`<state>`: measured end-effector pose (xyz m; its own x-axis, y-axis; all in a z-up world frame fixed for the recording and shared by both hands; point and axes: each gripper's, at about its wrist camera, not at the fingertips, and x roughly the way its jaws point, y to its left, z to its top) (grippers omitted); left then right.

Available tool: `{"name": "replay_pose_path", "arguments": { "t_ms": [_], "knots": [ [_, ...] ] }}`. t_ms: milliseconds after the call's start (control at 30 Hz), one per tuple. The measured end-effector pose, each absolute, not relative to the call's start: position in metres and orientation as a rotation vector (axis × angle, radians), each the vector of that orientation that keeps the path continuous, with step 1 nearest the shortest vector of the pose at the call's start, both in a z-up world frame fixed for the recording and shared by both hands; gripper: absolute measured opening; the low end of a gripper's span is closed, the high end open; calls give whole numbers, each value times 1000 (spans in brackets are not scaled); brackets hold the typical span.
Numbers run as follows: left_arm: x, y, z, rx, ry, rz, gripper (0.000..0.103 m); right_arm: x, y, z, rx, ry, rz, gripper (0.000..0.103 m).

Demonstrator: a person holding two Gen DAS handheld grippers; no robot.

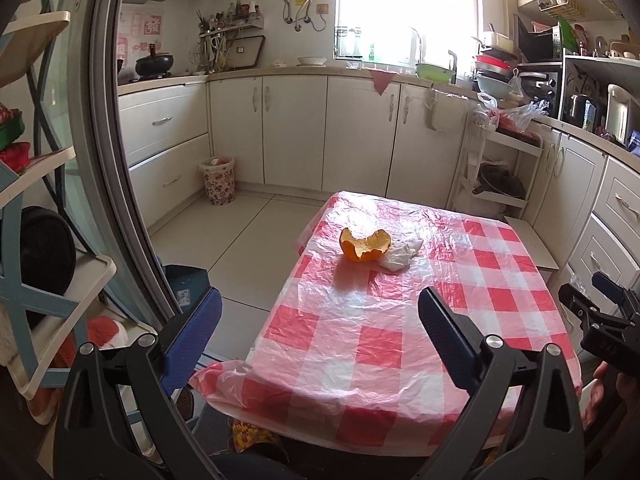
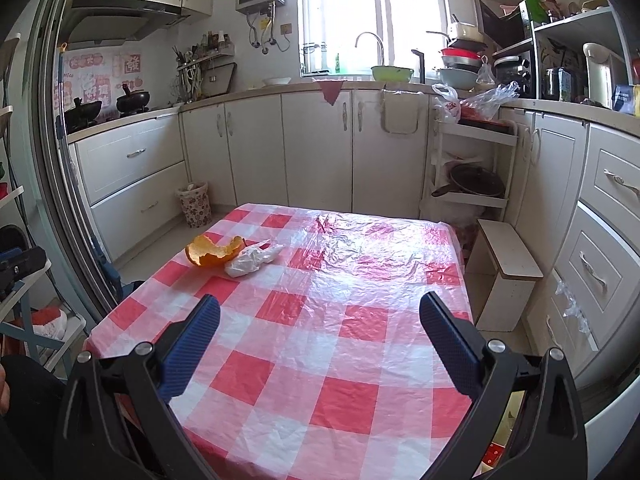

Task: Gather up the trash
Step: 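Move both grippers back over the table toward the remaining peel and tissue, then grasp the large orange peel with left gripper while right grasps the white tissue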

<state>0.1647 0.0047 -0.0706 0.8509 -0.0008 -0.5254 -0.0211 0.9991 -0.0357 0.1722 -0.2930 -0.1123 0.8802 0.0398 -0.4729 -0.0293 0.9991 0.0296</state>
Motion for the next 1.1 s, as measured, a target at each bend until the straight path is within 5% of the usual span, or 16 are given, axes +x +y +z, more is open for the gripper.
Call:
{"name": "replay_pose_path", "arguments": {
  "t_ms": [367,867,1100],
  "knots": [
    [300,19,-113,-298,935,-117,95,233,-270,-131,18,613,125,96],
    [455,6,-178,-380,1109,-149,94,391,-215,-190,-84,782,222,96],
    [486,-19,-201,-291,1200,-161,37,433,-207,-208,-68,854,255,95]
  ]
}}
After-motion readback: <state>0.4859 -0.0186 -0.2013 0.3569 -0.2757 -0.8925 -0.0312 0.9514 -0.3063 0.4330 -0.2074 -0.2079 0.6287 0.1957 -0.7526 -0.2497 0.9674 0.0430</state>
